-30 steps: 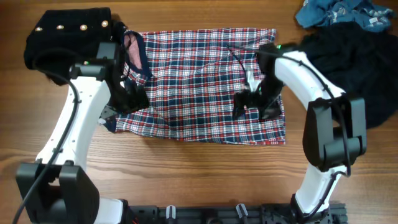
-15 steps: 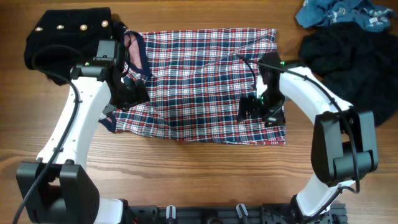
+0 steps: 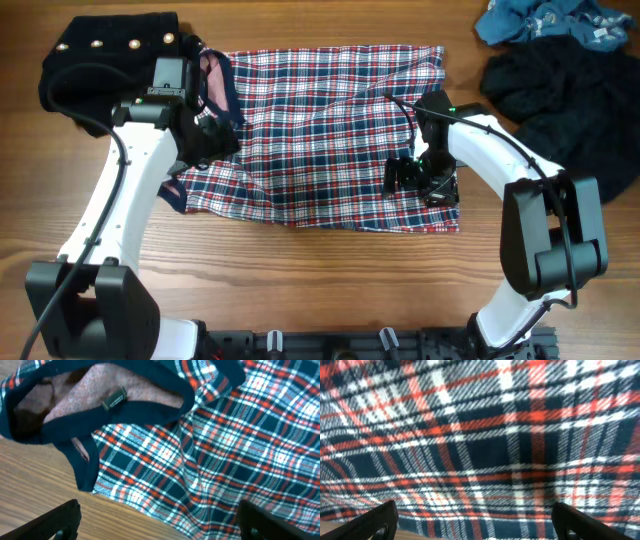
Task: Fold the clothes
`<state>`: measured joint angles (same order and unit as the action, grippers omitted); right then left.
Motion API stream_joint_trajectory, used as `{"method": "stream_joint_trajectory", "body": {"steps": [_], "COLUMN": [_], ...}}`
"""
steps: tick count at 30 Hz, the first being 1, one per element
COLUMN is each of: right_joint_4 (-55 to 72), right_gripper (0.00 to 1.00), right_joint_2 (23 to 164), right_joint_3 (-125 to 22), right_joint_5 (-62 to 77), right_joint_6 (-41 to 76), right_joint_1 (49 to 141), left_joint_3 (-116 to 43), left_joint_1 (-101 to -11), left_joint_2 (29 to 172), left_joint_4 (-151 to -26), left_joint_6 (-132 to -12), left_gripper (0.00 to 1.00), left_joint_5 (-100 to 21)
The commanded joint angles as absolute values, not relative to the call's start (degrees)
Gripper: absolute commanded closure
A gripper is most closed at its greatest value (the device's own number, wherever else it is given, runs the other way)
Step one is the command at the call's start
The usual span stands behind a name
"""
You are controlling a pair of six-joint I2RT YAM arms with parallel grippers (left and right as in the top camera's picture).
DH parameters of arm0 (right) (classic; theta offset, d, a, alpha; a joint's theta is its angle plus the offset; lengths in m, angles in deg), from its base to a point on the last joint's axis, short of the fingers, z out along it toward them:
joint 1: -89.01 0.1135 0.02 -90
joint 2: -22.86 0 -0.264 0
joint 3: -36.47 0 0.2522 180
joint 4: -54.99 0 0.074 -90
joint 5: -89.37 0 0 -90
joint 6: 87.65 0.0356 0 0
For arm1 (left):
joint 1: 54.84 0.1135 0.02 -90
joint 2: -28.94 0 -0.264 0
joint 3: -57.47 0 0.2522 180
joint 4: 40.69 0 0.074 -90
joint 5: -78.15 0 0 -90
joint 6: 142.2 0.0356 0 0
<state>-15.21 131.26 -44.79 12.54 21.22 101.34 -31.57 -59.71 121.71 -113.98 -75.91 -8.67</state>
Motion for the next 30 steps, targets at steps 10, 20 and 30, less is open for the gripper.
{"method": "stream_joint_trajectory", "body": {"steps": [10, 20, 30], "right_joint_4": [-8.6, -2.5, -0.3], "right_gripper": [0.00, 0.00, 0.00], "right_joint_2": [130.6, 130.6, 130.6], "right_joint_3": [-42.6, -41.0, -40.2], "right_joint_5": [10.7, 11.4, 11.9], "right_joint_6": [23.4, 23.5, 23.5], "right_joint_1": [101.4, 101.4, 101.4], "left_joint_3": [-33.6, -33.6, -33.6], "left_joint_1": [-59.4, -59.5, -59.5], "left_joint_2": [121.6, 121.6, 121.6], "left_joint_4": [-110.1, -110.1, -109.5], "left_joint_6": [-76.9, -76.9, -77.1], "left_gripper": [0.00, 0.00, 0.00], "left_joint_5": [-7.7, -7.8, -13.3]}}
